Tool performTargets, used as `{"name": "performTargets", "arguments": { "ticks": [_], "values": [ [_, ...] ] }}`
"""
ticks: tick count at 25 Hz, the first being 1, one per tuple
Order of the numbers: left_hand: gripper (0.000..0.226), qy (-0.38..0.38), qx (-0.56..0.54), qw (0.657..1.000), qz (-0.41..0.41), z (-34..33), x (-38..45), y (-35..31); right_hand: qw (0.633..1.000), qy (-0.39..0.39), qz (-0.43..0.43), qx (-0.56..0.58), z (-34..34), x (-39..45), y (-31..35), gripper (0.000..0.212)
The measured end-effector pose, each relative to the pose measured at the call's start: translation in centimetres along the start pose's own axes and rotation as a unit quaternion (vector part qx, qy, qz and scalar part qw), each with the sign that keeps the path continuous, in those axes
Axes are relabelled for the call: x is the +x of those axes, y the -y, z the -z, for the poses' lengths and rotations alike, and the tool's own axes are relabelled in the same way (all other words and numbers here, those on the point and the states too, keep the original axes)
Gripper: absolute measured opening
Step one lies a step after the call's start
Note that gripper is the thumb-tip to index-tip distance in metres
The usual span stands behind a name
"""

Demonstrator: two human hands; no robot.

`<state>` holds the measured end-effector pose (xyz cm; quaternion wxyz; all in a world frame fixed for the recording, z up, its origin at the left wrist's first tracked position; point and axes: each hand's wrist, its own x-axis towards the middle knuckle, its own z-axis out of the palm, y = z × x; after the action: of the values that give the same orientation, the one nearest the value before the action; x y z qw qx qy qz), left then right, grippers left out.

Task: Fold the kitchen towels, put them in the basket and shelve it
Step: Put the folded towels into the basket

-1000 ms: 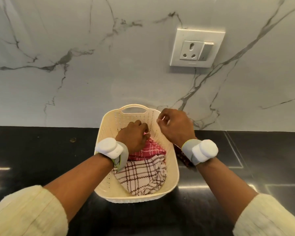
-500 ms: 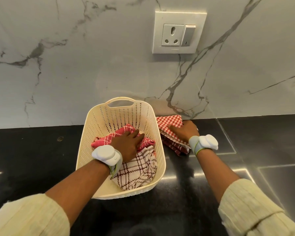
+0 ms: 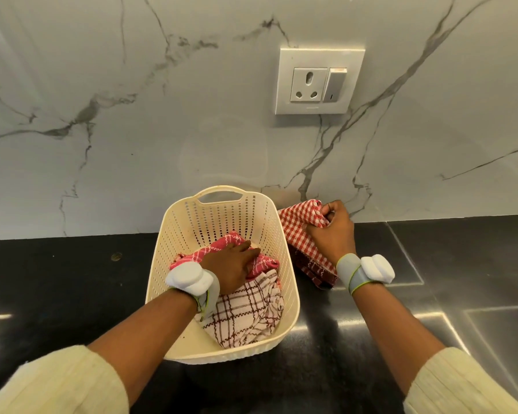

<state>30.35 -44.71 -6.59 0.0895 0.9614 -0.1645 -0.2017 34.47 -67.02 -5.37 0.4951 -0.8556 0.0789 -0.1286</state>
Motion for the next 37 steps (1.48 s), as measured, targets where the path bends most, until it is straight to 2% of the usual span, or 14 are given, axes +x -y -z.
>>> {"name": "performTargets", "arguments": {
  "ticks": [2,4,6,7,9,12,14,17,19,22,27,31,35,37],
  "values": [
    [0.043,-0.013,-0.186,0.982,0.002,2.3,-0.7,-0.2,0.999,-0.012,0.041,0.028,1.5,-0.5,1.8,0.035],
    [0.03,-0.115,-0.358,0.927,0.002,6.0,-2.1,-1.0,0.993,-0.033,0.101,0.048,3.5,-1.1,4.7,0.039],
    [0.024,-0.225,-0.43,0.874,-0.018,9.2,-3.7,-2.0,0.985,-0.042,0.158,0.053,5.1,-2.0,7.6,0.04],
    [0.029,-0.262,-0.429,0.864,-0.035,10.1,-4.7,-2.6,0.981,-0.033,0.185,0.055,5.8,-2.8,8.9,0.039],
    [0.053,-0.312,-0.357,0.877,-0.073,11.4,-6.8,-2.8,0.97,0.01,0.227,0.083,6.3,-4.5,11.2,0.032],
    [0.08,-0.306,-0.193,0.924,-0.121,12.1,-9.8,-2.0,0.948,0.076,0.295,0.086,5.6,-7.1,13.2,0.028],
    [0.07,-0.291,-0.101,0.941,-0.138,11.8,-11.3,-0.9,0.933,0.131,0.326,0.074,3.9,-8.4,13.9,0.03],
    [0.036,-0.255,0.005,0.961,-0.105,10.1,-12.8,1.0,0.904,0.223,0.364,0.028,1.0,-9.7,14.0,0.029],
    [0.029,-0.274,0.059,0.954,-0.104,8.8,-13.1,1.9,0.881,0.263,0.391,-0.022,-0.2,-10.1,13.0,0.028],
    [0.031,-0.301,0.149,0.931,-0.144,7.0,-12.8,2.6,0.847,0.292,0.424,-0.135,-1.2,-10.7,11.3,0.034],
    [0.045,-0.203,0.242,0.934,-0.166,4.6,-11.1,1.6,0.75,0.35,0.45,-0.335,-2.3,-11.4,8.8,0.026],
    [0.037,-0.103,0.244,0.954,-0.141,3.8,-9.3,0.7,0.725,0.383,0.421,-0.388,-2.7,-11.5,8.2,0.02],
    [0.034,0.004,0.275,0.953,-0.125,2.3,-8.4,1.2,0.675,0.424,0.376,-0.473,-3.2,-11.6,7.8,0.023],
    [0.037,0.061,0.258,0.958,-0.108,2.5,-8.0,1.5,0.676,0.431,0.361,-0.477,-3.3,-11.3,7.5,0.023]
  ]
}}
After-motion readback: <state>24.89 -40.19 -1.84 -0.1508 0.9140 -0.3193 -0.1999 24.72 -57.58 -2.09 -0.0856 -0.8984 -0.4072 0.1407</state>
